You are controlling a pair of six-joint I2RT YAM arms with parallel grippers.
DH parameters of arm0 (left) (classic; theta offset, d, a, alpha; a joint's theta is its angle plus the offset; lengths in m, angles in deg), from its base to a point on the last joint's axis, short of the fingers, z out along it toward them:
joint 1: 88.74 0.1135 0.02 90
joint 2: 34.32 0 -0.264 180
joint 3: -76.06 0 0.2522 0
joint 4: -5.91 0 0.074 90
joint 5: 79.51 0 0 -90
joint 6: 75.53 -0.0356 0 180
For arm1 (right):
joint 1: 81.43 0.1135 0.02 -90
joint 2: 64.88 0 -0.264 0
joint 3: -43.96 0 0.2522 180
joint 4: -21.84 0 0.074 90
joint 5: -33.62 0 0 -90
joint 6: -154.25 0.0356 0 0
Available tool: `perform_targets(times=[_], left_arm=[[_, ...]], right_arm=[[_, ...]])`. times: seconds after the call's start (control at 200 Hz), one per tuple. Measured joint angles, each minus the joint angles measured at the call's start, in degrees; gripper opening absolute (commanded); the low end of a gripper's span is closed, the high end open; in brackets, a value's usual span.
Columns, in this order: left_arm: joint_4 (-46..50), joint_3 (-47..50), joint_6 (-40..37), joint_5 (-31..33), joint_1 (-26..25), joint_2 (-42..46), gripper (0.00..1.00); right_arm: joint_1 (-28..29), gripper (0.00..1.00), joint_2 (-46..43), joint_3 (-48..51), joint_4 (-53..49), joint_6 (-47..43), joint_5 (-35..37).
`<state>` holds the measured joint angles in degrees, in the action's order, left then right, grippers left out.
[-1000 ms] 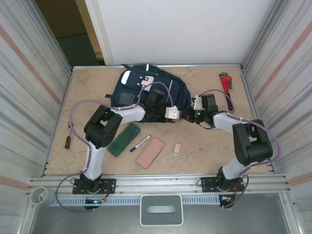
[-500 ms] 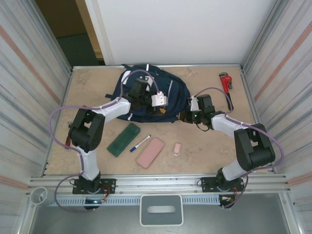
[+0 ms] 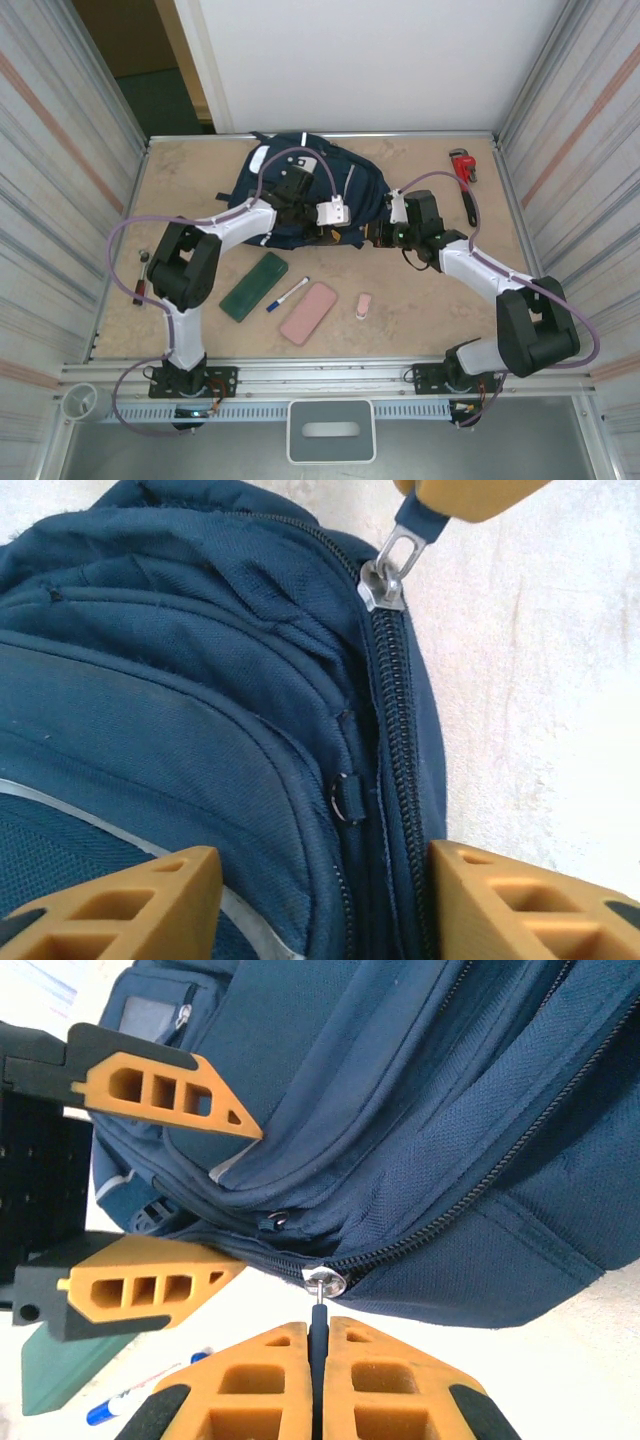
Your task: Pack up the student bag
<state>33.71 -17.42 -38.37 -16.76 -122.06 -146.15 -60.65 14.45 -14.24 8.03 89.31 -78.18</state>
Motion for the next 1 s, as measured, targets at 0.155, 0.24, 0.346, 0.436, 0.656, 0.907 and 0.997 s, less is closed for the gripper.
perform_targets(times=[0.155,0.24,0.346,0.436,0.656,0.907,0.997], left_arm=[[1.0,-0.6,0.7,-0.8,0.2,-0.8,0.56],[0.1,-0.1,2.6,-3.3,1.2,-0.6,0.62],[-2.0,1.6,5.1,-6.2,3.1,0.3,0.63],[-3.5,1.7,6.7,-7.3,4.2,0.5,0.63],[-2.1,-2.5,5.0,-2.9,2.9,-1.5,0.64],[0.2,-7.1,1.3,1.9,0.1,-6.4,0.65],[1.0,-8.5,0.5,2.3,-0.3,-7.6,0.66]], right_arm=[[0.2,0.0,0.0,0.7,0.0,-0.1,0.6],[0.2,0.0,0.0,1.2,0.0,-0.3,0.9],[0.2,0.0,0.0,1.7,0.1,-0.3,1.0],[0.2,0.0,0.0,1.9,0.1,-0.3,1.0],[0.2,0.0,0.1,2.4,0.5,-0.3,1.0],[0.2,0.0,0.2,2.4,0.9,-0.3,1.0],[0.3,0.0,0.3,2.7,0.9,-0.3,1.2]])
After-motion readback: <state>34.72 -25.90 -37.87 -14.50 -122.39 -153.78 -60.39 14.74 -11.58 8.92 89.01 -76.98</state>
